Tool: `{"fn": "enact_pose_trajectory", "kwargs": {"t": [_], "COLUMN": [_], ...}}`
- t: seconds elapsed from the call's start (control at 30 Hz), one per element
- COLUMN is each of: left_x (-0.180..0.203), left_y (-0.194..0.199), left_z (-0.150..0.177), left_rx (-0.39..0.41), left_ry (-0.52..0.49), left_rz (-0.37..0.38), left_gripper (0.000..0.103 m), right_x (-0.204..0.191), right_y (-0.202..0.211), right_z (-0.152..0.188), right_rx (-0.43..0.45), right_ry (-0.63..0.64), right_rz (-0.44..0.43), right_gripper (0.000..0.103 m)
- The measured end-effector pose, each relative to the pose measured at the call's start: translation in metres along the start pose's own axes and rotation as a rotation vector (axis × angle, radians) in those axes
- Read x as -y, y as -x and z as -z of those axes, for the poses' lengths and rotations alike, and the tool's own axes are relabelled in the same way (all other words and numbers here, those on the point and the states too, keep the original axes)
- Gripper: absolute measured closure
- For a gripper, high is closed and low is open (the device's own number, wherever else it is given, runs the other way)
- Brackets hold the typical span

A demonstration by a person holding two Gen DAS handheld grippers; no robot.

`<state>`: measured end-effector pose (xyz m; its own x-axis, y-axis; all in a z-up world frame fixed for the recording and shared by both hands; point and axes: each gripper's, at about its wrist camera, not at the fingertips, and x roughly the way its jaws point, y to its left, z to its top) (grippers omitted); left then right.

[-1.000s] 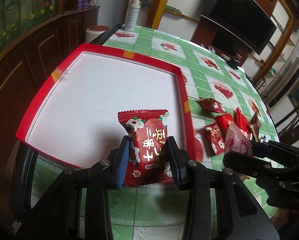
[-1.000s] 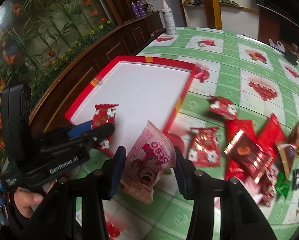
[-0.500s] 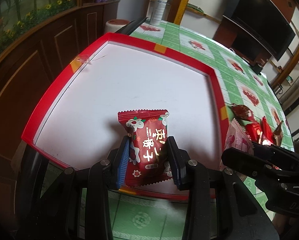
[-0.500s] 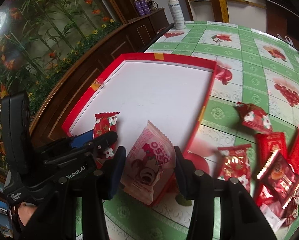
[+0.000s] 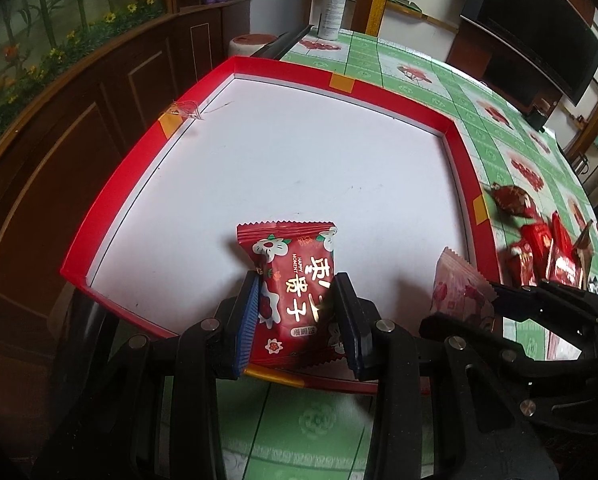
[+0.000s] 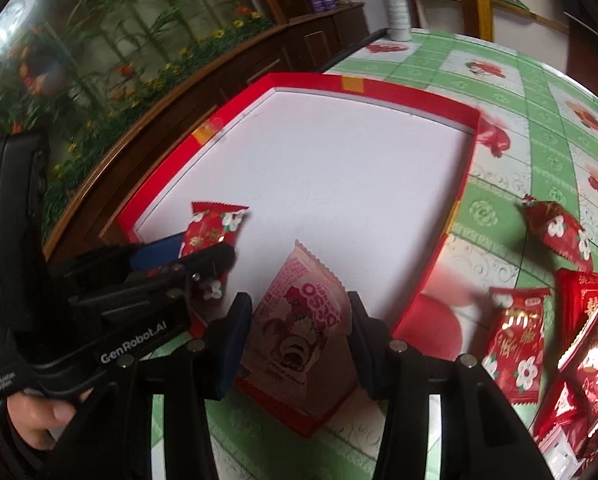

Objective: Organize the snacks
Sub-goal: 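Carry red pack with left tool and pink bag with right tool over the red-rimmed tray, then open left tool over the tray while right tool releases pink bag into it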

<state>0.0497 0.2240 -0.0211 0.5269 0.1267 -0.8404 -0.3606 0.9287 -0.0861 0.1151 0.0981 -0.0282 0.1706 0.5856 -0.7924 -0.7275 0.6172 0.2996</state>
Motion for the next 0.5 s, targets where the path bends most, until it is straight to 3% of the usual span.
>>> {"fn": "enact_pose_trajectory", "kwargs": {"t": [0.27,0.5], "left_x": [0.004,0.004], "left_y": [0.007,0.006], "left_z": [0.013,0.009], "left_rx": [-0.003,-0.004], "left_ry": [-0.005,0.0], "left_rz": [0.005,-0.005], "left_gripper": [0.067,0.067], "right_x": [0.0,-0.008], "right_y": [0.005,-0.004], "right_z": [0.01,0.006], "right_rx": [-0.04,-0.058], "right_ry": [0.038,0.081], "right_rz": [-0.009,0.043], "right_gripper": [0.053,0.052]}}
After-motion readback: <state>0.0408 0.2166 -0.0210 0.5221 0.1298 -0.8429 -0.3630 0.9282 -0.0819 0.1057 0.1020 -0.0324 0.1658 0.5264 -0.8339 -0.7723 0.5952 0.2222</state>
